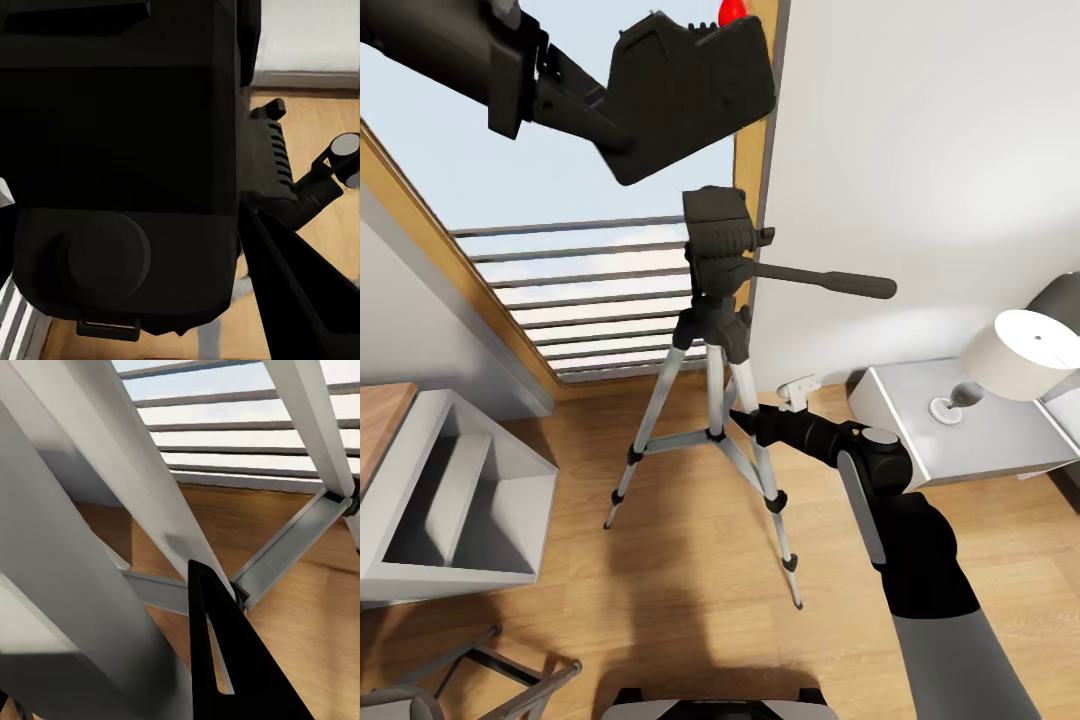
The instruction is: Attach the digital camera to the camera tripod in the bedroom.
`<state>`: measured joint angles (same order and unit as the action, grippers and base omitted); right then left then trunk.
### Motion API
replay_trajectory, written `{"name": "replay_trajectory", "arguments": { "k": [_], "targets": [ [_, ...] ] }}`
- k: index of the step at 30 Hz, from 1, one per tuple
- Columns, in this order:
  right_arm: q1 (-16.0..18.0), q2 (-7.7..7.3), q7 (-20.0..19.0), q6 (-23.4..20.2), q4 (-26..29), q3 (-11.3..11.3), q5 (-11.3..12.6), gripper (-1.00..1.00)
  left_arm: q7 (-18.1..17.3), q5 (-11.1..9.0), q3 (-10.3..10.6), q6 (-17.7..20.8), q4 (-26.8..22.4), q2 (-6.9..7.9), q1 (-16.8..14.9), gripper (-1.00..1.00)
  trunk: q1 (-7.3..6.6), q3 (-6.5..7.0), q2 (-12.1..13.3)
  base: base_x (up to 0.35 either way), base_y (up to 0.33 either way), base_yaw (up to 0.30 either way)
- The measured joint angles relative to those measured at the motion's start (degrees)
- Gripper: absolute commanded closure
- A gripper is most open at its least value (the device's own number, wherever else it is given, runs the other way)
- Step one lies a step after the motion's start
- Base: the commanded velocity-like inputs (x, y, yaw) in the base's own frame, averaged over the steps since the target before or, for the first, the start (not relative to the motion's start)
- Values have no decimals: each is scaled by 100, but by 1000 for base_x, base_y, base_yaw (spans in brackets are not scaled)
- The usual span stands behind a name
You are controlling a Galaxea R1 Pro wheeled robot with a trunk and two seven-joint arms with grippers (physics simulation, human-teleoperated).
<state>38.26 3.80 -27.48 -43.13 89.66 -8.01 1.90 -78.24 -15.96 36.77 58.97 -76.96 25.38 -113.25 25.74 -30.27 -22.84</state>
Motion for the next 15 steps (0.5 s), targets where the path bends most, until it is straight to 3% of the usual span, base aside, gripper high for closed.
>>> {"name": "replay_trajectory", "arguments": {
  "k": [9,15],
  "targets": [
    [1,-59,40,9,4,-26,95,100,132,-261,-146,2,231,42,94,100,0,0,-1,0,0,0],
    [1,-62,44,11,3,-29,102,100,137,-280,-156,0,241,47,101,100,0,0,-1,0,0,0]
  ]
}}
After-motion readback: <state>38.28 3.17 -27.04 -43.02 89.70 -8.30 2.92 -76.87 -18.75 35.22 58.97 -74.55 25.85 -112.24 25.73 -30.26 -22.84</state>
